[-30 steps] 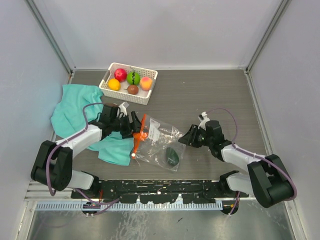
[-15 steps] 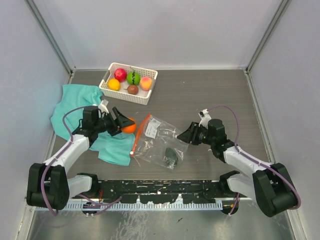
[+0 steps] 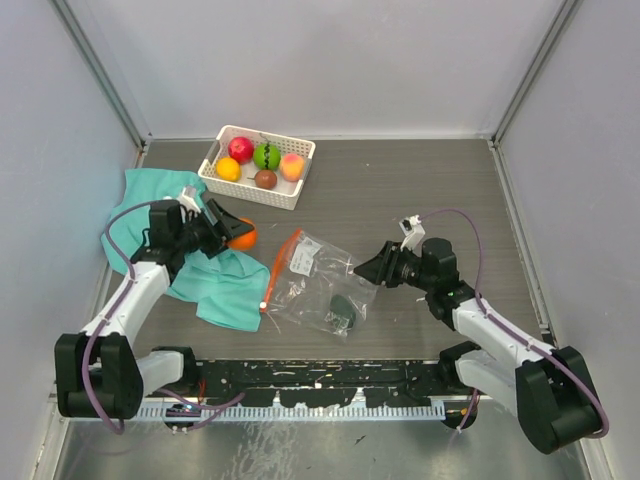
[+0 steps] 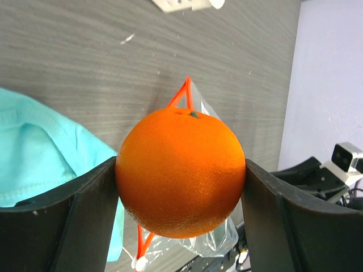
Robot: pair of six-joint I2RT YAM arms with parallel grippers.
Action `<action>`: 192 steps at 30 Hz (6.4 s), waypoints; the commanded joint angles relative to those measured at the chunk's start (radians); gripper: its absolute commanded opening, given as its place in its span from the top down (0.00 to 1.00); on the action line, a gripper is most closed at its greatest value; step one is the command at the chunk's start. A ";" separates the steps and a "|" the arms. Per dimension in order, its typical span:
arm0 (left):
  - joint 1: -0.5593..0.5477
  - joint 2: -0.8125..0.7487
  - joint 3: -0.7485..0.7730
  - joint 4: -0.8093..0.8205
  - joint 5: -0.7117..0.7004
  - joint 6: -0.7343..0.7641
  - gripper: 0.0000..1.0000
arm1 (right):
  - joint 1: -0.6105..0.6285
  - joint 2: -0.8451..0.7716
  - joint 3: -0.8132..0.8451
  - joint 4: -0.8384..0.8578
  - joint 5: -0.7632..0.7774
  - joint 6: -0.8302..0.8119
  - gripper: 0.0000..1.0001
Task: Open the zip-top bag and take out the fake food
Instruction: Place the fake fruit in the bin, then pick up the fake fruit from the zipper food storage bag.
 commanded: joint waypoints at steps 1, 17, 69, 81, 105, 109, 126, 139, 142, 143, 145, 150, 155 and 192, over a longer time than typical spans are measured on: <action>0.006 0.033 0.099 -0.010 -0.068 0.030 0.62 | -0.003 -0.035 0.050 0.018 -0.020 -0.027 0.54; 0.007 0.277 0.351 -0.081 -0.213 0.031 0.65 | -0.004 -0.039 0.064 0.009 -0.028 -0.038 0.54; -0.019 1.023 1.289 -0.451 -0.260 0.089 0.57 | -0.003 -0.038 0.027 0.018 -0.043 -0.038 0.51; -0.019 1.024 1.350 -0.488 -0.250 0.105 0.02 | -0.003 -0.048 0.015 0.017 -0.045 -0.039 0.50; -0.056 0.323 0.609 -0.299 -0.177 0.303 0.02 | -0.003 -0.112 0.017 -0.036 -0.066 -0.039 0.46; -0.056 0.151 0.474 -0.275 -0.192 0.316 0.02 | -0.003 -0.126 0.016 -0.046 -0.072 -0.038 0.46; -0.056 -0.345 0.122 -0.216 -0.040 0.278 0.02 | -0.002 -0.153 0.032 -0.066 -0.119 -0.037 0.46; -0.056 -0.453 -0.250 0.066 0.168 -0.045 0.02 | 0.075 -0.092 0.104 -0.052 -0.104 -0.040 0.45; -0.056 -0.453 -0.351 0.264 0.208 -0.171 0.02 | 0.106 -0.073 0.118 -0.049 -0.086 -0.043 0.45; -0.056 -0.448 -0.386 0.311 0.219 -0.198 0.02 | 0.120 -0.068 0.123 -0.047 -0.081 -0.043 0.45; -0.056 -0.432 -0.415 0.365 0.227 -0.233 0.02 | 0.136 -0.055 0.128 -0.043 -0.067 -0.043 0.45; -0.056 -0.390 -0.446 0.404 0.244 -0.253 0.02 | 0.179 -0.029 0.142 -0.022 -0.042 -0.035 0.45; -0.068 -0.336 -0.474 0.471 0.246 -0.268 0.09 | 0.216 0.009 0.172 -0.013 -0.020 -0.038 0.43; -0.408 0.050 -0.372 0.781 0.134 -0.209 0.85 | 0.295 0.085 0.315 -0.132 0.088 -0.064 0.43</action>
